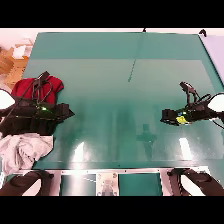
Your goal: Fold the shirts.
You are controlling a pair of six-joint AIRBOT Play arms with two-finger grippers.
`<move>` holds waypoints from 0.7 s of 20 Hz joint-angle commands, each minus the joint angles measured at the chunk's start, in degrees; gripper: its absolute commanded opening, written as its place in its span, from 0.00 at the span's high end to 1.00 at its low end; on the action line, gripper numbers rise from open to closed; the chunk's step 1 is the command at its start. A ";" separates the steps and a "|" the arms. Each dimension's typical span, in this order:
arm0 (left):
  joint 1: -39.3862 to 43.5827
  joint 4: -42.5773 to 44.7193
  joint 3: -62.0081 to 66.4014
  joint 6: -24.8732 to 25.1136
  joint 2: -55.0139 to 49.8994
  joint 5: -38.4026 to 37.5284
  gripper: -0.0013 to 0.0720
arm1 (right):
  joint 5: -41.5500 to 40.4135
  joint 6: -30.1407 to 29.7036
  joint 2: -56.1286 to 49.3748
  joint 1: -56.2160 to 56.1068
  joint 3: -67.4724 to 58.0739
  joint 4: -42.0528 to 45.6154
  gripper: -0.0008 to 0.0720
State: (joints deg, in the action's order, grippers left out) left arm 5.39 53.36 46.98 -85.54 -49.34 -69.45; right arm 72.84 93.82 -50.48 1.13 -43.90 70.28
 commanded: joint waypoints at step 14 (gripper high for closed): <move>0.04 -0.22 -0.02 0.04 -0.09 7.30 0.95 | 0.02 0.02 -0.07 -0.07 0.13 0.00 0.97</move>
State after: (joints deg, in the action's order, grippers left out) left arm 5.41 53.34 46.96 -85.52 -49.39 -67.22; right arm 72.84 93.82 -50.50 1.13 -43.79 70.28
